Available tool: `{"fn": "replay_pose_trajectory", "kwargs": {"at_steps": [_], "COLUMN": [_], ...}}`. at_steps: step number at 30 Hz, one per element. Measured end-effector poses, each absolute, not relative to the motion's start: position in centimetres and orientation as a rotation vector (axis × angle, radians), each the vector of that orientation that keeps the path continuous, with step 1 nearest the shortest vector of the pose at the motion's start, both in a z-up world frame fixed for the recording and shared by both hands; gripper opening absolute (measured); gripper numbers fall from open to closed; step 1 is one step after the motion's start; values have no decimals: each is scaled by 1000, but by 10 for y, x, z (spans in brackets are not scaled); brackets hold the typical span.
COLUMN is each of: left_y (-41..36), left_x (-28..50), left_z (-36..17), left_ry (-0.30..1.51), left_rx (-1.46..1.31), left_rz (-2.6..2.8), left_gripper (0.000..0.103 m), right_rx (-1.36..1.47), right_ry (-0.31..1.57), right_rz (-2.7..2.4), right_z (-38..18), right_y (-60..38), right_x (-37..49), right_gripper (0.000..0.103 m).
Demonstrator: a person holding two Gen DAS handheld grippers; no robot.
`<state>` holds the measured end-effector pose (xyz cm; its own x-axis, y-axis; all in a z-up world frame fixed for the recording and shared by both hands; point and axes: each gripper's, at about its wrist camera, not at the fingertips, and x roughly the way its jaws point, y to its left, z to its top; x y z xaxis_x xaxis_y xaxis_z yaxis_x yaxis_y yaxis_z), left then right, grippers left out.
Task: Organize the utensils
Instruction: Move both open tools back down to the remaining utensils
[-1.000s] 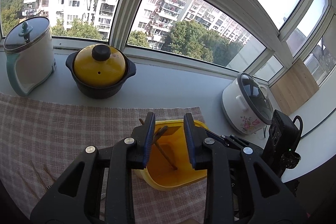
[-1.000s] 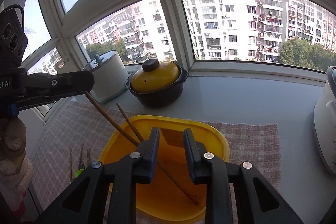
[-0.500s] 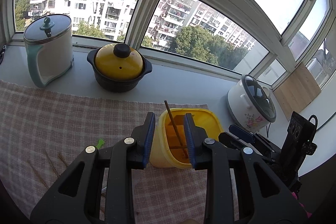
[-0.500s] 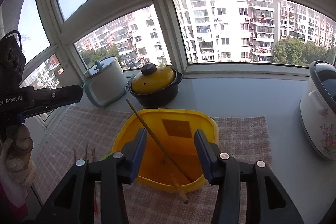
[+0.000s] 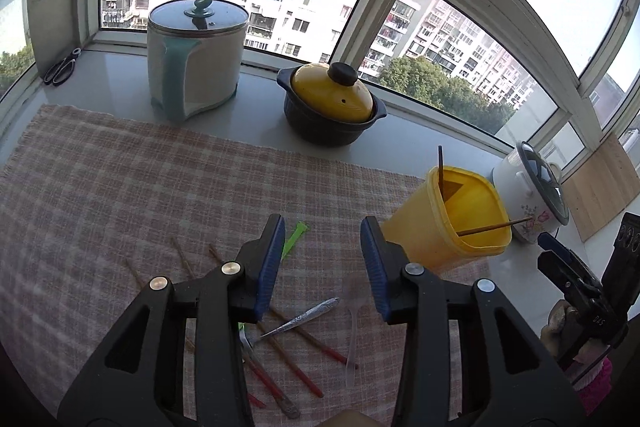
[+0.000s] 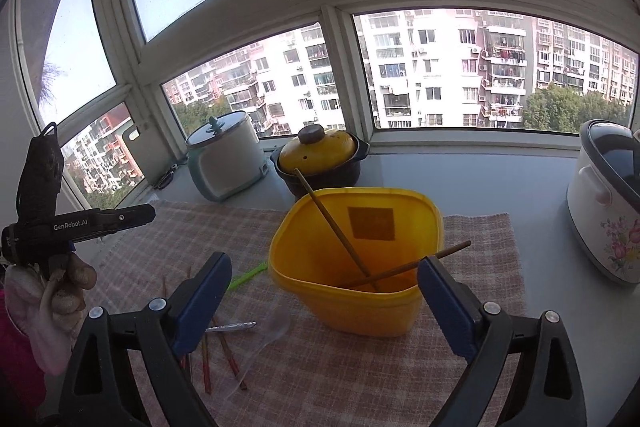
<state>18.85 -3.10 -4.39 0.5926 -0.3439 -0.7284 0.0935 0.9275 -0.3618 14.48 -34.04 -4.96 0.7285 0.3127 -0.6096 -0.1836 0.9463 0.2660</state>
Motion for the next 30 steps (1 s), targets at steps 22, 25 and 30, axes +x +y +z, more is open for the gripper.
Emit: {"fn": "replay_pose_trajectory", "kwargs": {"at_steps": [22, 25, 30], "left_y": [61, 63, 68], "left_x": [142, 149, 164], "left_z": [-168, -179, -194], "left_ry": [1186, 1200, 1215], "left_rx": [-515, -499, -491], "left_rz": [-60, -31, 21], "left_gripper": [39, 39, 39], "right_rx": [123, 125, 132], "right_ry": [1014, 1081, 1152], "right_rz": [376, 389, 396], "right_z": [-123, -138, -157], "right_y": [-265, -256, -245], "right_x": [130, 135, 141], "right_gripper": [84, 76, 64]}}
